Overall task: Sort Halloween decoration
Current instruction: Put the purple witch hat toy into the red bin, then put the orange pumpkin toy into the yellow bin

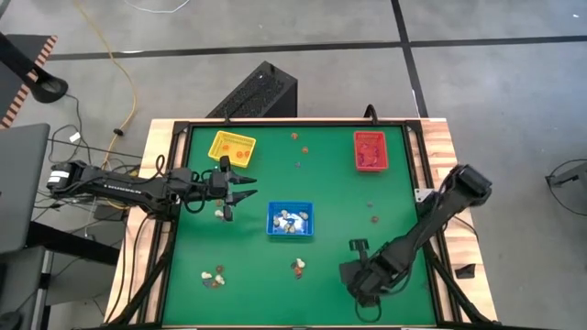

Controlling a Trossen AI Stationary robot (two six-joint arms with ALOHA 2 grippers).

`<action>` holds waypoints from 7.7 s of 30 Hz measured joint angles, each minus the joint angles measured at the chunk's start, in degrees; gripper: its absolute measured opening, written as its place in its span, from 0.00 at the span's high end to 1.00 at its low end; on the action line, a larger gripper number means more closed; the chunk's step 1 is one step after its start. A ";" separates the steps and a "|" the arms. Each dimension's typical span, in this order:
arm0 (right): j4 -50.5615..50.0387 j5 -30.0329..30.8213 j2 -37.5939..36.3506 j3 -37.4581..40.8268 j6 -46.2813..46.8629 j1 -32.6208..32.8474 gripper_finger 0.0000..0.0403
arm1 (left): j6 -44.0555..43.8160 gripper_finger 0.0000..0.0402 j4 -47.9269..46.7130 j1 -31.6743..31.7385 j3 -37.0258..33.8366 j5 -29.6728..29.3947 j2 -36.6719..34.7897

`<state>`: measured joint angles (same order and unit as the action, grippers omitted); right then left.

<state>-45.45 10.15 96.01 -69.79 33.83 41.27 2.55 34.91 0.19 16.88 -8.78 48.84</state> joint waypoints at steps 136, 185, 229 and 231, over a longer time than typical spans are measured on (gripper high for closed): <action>3.98 -54.98 4.65 24.77 33.65 8.14 0.57 | 2.95 0.67 -4.28 0.02 -0.02 -0.63 0.02; -20.11 5.83 -24.48 14.72 -12.27 -47.43 0.95 | 2.97 0.67 -4.70 0.02 -0.02 -0.66 0.00; 31.78 -2.71 -32.03 27.01 -21.78 -39.21 0.67 | -46.93 0.67 -72.71 6.16 14.51 -5.38 6.36; 31.75 -2.62 -31.14 27.52 -21.72 -36.75 0.67 | -49.16 0.67 -74.90 7.90 14.49 -2.31 8.97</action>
<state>-13.70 7.53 64.87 -42.27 12.11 4.52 -46.61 -39.98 8.09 31.38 -11.08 57.81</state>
